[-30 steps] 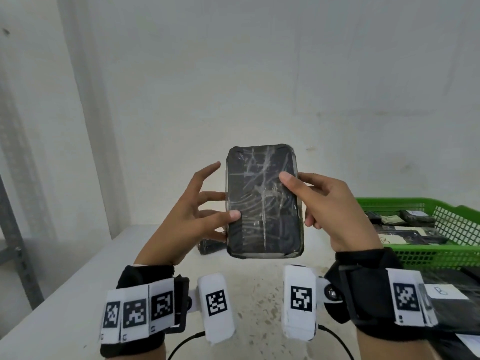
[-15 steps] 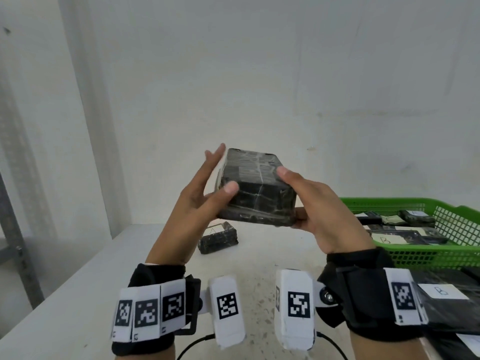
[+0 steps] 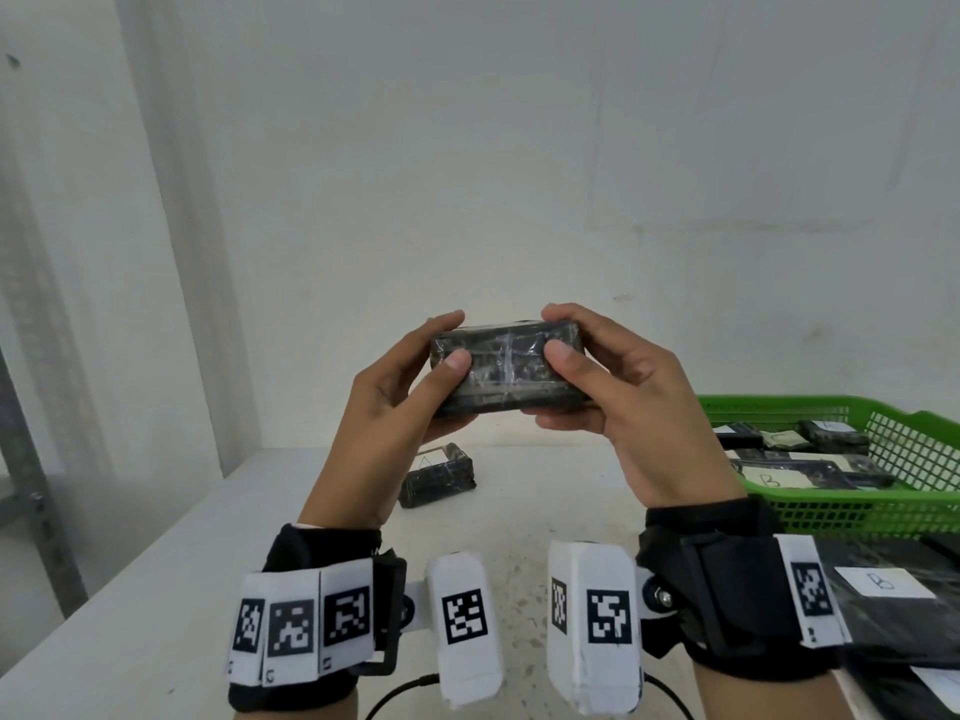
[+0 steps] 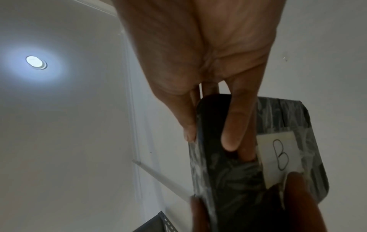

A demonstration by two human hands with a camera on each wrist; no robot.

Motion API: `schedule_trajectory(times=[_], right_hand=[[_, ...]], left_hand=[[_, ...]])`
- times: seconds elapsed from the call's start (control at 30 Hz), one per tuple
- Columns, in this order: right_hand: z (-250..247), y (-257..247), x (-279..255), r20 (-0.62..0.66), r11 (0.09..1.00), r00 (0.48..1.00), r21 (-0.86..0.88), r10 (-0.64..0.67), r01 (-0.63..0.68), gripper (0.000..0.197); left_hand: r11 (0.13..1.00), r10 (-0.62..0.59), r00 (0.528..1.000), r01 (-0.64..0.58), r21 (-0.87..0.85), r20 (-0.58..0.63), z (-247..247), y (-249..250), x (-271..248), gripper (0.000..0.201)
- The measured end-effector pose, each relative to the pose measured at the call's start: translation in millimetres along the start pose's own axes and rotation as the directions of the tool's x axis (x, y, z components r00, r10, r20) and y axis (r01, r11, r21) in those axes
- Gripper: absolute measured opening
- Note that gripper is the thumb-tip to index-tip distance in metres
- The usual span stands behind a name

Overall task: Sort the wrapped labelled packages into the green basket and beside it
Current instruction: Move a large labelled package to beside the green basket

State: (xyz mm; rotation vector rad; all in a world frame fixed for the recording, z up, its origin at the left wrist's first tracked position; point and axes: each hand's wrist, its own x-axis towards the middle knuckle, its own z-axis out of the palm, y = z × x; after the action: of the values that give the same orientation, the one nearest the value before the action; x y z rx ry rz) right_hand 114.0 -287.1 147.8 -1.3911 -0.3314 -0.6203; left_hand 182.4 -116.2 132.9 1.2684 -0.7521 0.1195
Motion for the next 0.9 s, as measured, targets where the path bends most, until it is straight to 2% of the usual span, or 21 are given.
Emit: schedule_trajectory(times=[0.13, 0.2, 0.33, 0.43, 0.53, 0.7, 0.77, 0.9], right_hand=[[-1.6, 0.3, 2.1, 0.015, 0.997, 1.000, 0.067, 0.024, -0.025, 0.025], [-2.5, 2.0, 2.1, -0.009, 0.998, 1.000, 0.068, 0.013, -0.013, 0.013], [-2.5, 1.9, 2.5, -0.050, 0.998, 0.999, 0.065, -0.005, 0.008, 0.014], [-4.2, 0.9, 2.5, -0.020, 0.998, 1.000, 0.056, 0.011, -0.010, 0.011], [-5.5, 2.5, 1.8, -0.023, 1.000, 1.000, 0.024, 0.002, -0.002, 0.016], [-5.7, 6.4, 2.8, -0.089, 1.000, 0.996, 0.016, -0.014, 0.015, 0.015], [-6.6, 7.5, 3.2, -0.073, 1.000, 0.997, 0.003, 0.002, -0.002, 0.016], [-11.4, 7.3, 3.5, -0.025, 0.998, 0.998, -0.044, 0.053, -0.054, 0.030]], left_hand=[[1.000, -0.008, 1.000, 0.008, -0.023, -0.026, 4.5, 1.3, -0.5, 0.039], [1.000, -0.019, 1.000, 0.019, -0.023, -0.015, 5.3, 1.7, -0.5, 0.037], [0.999, -0.030, 1.000, 0.031, -0.029, 0.002, 4.8, 3.2, 0.5, 0.034], [0.997, -0.035, 0.999, 0.033, -0.064, -0.031, 8.1, 1.2, 0.3, 0.037], [0.997, -0.048, 0.998, 0.045, -0.065, -0.041, 12.5, -1.3, -0.3, 0.039], [0.998, -0.038, 0.999, 0.039, -0.044, 0.008, 11.9, -1.0, -0.8, 0.042], [0.997, -0.044, 0.999, 0.044, -0.057, -0.005, 11.4, -4.2, 0.1, 0.044], [0.993, -0.089, 0.996, 0.088, -0.076, -0.012, 12.9, -13.9, 1.6, 0.040]])
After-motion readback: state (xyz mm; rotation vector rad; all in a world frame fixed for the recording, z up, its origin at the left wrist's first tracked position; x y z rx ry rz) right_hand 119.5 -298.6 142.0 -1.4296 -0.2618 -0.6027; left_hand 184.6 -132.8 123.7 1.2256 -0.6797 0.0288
